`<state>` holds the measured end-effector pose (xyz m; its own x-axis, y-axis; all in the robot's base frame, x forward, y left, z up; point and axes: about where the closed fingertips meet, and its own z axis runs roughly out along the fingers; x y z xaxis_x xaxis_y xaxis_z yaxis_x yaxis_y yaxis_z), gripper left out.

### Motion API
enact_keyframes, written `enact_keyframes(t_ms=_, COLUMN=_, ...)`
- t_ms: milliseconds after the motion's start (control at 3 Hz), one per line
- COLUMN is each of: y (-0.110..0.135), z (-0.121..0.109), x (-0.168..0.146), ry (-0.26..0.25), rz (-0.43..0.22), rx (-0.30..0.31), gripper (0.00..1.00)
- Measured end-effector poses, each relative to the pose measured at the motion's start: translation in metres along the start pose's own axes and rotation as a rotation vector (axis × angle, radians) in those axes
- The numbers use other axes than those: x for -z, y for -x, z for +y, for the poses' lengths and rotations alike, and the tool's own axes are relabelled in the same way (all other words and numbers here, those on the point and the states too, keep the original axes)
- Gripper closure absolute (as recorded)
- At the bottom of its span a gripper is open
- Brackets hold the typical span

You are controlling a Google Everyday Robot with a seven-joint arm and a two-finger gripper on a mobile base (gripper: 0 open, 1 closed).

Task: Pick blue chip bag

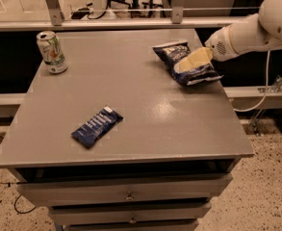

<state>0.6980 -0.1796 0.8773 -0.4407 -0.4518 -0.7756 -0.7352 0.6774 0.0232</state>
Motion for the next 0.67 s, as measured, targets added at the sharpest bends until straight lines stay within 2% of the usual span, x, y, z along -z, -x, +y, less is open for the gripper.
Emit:
enact_keyframes(t_ms=333, y=-0.0022, z=-0.0032, x=-0.0141, ry=0.01, rz=0.013, rx=-0.005, gripper=0.25)
enact_keyframes(t_ms=667, y=-0.0063, z=-0.0063, x=-0.0159, ry=0.011, rz=0.018, rx=-0.006, gripper=0.57)
